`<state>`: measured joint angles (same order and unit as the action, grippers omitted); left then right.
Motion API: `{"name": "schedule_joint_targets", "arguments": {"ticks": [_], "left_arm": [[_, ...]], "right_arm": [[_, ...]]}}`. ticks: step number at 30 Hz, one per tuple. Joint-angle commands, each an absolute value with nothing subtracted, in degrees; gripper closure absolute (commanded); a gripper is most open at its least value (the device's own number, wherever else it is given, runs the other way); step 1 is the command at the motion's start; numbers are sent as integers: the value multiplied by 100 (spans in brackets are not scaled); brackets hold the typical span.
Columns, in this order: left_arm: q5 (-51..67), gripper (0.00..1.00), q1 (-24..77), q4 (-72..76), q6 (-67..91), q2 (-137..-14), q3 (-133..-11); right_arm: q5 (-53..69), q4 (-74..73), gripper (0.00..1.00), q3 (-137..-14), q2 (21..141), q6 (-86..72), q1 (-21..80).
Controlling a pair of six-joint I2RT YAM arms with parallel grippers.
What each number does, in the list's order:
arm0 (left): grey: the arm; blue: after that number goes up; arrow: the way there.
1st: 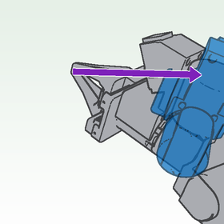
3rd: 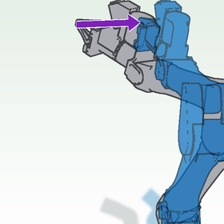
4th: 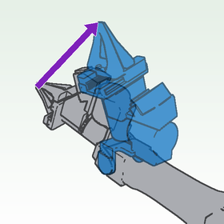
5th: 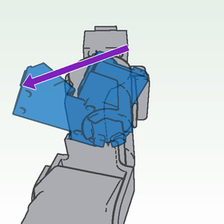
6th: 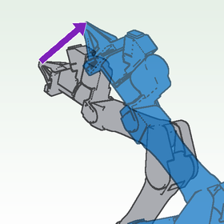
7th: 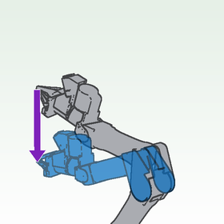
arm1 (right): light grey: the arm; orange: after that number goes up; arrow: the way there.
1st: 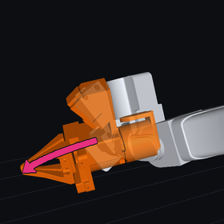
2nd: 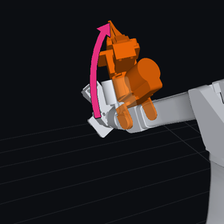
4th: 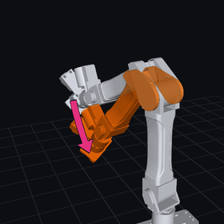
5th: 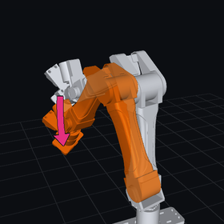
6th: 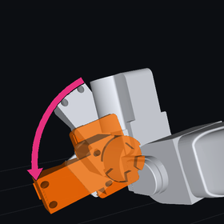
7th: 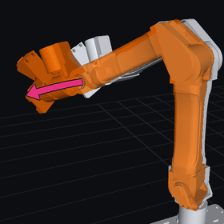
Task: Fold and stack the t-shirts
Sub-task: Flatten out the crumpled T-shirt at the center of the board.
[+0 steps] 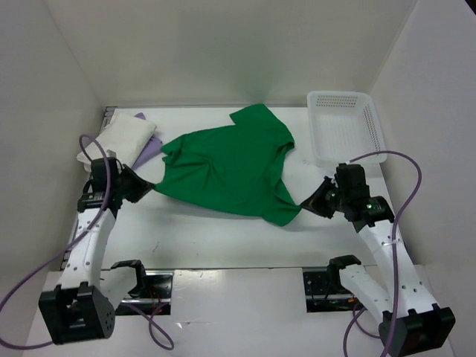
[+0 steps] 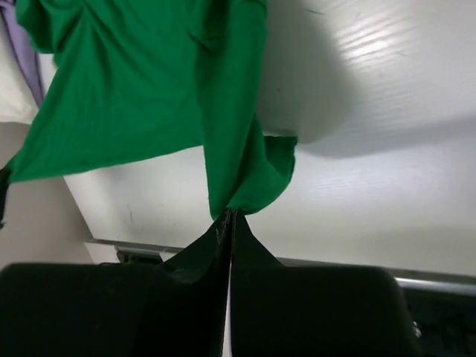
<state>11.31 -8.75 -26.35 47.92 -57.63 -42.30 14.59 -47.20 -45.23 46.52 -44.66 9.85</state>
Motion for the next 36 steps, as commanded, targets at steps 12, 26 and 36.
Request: {"name": "schedule_joint_targets", "arguments": {"ticks": [12, 26, 36], "left_arm": [[1, 100, -536, -5555, 4078, -5739, -7479], [1159, 94, -431, -6047, 4710, -4852, -4975], [905, 100, -431, -5064, 4606, -6141, -7238]], "right_arm": [[-692, -6476, 100, -8050, 5062, -4025, 1187], [369, -7119, 100, -5827, 4473, -4430, 1187], [801, -5521, 100, -7177, 5860, -4475, 1187]]}}
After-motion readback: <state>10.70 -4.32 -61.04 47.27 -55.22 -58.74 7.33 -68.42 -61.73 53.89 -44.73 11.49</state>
